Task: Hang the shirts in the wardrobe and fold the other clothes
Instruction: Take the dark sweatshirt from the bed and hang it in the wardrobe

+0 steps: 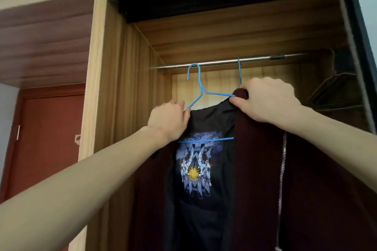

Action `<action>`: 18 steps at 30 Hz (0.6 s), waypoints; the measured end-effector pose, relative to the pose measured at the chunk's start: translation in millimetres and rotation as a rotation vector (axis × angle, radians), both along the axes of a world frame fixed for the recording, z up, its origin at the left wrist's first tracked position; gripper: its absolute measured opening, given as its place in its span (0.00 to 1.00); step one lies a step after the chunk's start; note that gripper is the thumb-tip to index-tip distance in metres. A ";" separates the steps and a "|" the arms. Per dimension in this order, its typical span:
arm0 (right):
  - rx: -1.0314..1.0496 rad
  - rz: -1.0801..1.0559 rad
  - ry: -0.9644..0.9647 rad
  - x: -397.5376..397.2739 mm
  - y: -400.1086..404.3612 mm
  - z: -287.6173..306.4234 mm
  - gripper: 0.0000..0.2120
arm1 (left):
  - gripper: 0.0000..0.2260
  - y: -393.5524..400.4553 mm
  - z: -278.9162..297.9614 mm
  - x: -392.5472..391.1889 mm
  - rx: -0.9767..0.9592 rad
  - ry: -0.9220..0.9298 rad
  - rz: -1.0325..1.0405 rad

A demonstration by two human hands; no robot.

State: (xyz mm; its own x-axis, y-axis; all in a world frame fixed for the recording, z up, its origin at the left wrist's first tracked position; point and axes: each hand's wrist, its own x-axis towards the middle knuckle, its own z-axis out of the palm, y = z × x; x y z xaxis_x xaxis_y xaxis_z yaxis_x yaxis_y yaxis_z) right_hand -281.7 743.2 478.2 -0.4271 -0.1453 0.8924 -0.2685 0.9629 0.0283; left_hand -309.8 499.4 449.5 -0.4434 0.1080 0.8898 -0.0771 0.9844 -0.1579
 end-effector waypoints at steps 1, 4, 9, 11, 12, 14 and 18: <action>0.014 -0.004 0.016 -2.5 -10.4 9.1 0.21 | 0.15 -4.4 7.7 -2.4 0.027 0.017 -0.027; 0.031 -0.016 0.055 -9.6 -37.1 34.6 0.18 | 0.16 -19.5 24.9 -9.1 0.103 0.041 -0.104; -0.001 -0.001 0.116 -30.2 -71.5 59.0 0.11 | 0.15 -51.5 44.5 -19.4 0.191 0.015 -0.155; -0.035 -0.004 0.111 -42.6 -79.1 64.6 0.10 | 0.16 -61.7 47.2 -25.4 0.201 0.026 -0.173; -0.051 -0.014 0.107 -49.3 -82.3 67.9 0.10 | 0.16 -64.9 47.6 -28.9 0.198 0.036 -0.179; -0.076 -0.043 0.104 -61.6 -90.2 77.7 0.11 | 0.17 -67.5 48.5 -36.8 0.185 0.051 -0.182; -0.094 -0.096 0.098 -78.8 -115.4 102.9 0.10 | 0.17 -68.4 54.3 -56.5 0.202 0.071 -0.191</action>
